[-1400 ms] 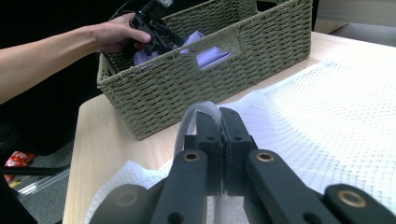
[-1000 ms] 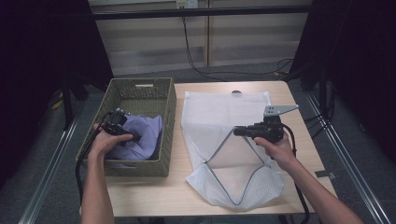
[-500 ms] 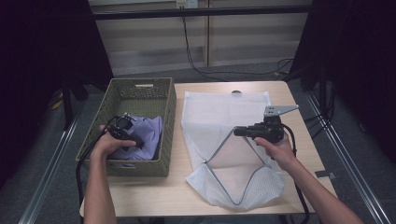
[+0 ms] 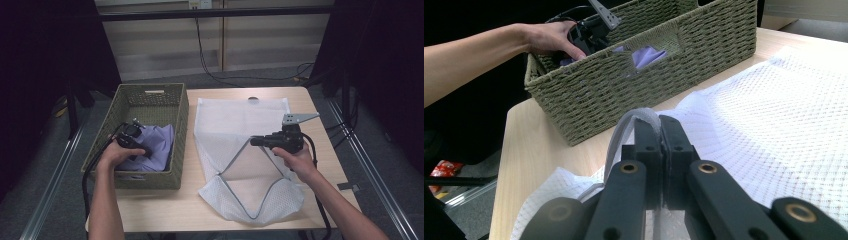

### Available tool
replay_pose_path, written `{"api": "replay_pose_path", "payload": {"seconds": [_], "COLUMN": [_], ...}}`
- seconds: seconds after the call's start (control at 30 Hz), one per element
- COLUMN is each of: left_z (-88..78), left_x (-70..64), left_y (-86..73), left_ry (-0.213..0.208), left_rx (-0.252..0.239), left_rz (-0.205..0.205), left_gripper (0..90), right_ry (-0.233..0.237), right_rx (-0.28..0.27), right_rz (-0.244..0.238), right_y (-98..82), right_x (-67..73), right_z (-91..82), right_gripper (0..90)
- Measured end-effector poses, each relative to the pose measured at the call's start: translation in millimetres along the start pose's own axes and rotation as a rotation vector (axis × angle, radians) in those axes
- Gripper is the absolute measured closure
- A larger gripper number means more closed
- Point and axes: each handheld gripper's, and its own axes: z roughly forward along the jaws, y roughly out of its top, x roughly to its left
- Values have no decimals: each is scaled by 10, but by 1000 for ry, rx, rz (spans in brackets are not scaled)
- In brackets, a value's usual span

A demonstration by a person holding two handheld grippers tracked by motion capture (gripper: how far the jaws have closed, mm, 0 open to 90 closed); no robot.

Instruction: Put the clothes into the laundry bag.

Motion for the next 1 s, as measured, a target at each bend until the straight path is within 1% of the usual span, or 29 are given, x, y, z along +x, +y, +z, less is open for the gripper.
{"api": "replay_pose_path", "payload": {"seconds": [0.03,0.07,0.1,0.2,0.23,0.27,0.3,0.33,0.37,0.4,0.47,0.5,0.53,0.57,0.63,0.67,0.7,0.73,0.77,0.8,0.83,0.87,0.9,0.93,0.97,1.0], "left_z": [2,-15,-24,-60,-75,-78,-87,-75,-79,-78,-82,-81,-76,-79,-92,-104,-116,-139,-167,-190,-224,-251,-294,-342,-375,-418], "left_x": [-3,-19,-13,-24,-20,-10,-12,-30,-37,-35,-40,-43,-63,-66,-64,-64,-62,-52,-45,-52,-56,-64,-58,-62,-69,-60], "left_y": [3,4,8,12,13,11,15,9,10,10,15,14,10,12,16,18,18,17,22,18,19,17,17,11,6,1], "left_ry": [3,-6,-13,-6,-5,-28,-30,-42,-57,-59,-76,-81,-81,-83,-85,-75,-85,-77,-81,-86,-90,-83,-91,-86,-89,-91], "left_rx": [-7,-6,-4,22,27,25,34,13,20,24,31,30,18,19,23,21,23,26,18,3,-2,-32,-38,-65,-82,-100], "left_rz": [14,5,18,12,5,8,8,-15,-11,4,1,-1,-21,-23,-16,-15,-6,16,18,10,11,5,15,23,11,16], "left_gripper": [201,236,290,375,439,515,556,582,656,685,737,757,771,783,802,809,812,815,817,819,820,820,821,821,822,822], "right_ry": [0,0,-1,0,0,0,1,2,3,3,4,4,4,4,4,3,2,0,-1,0,0,-1,0,-2,0,0], "right_rx": [0,0,0,1,1,1,2,3,3,4,4,5,6,6,5,5,5,3,3,2,1,1,1,1,2,2], "right_rz": [0,-1,0,0,0,0,0,-2,-3,-2,-1,-1,-1,-1,-1,1,1,0,1,1,2,2,2,2,1,1], "right_y": [0,0,-1,-1,-1,-1,-1,-2,-2,-3,-4,-4,-4,-4,-3,-3,-3,-2,-1,2,3,5,5,6,6,7], "right_x": [-1,-3,-4,-4,-4,-3,-2,-2,-2,-2,0,1,2,2,-4,-6,-7,-8,-9,-11,-11,-11,-10,-10,-8,-7], "right_z": [0,1,1,2,3,4,5,6,9,11,16,19,19,19,19,18,16,15,12,10,10,9,10,12,14,14], "right_gripper": [886,886,886,886,886,886,886,886,886,886,887,887,887,887,887,887,887,887,887,887,887,887,887,887,887,887]}}
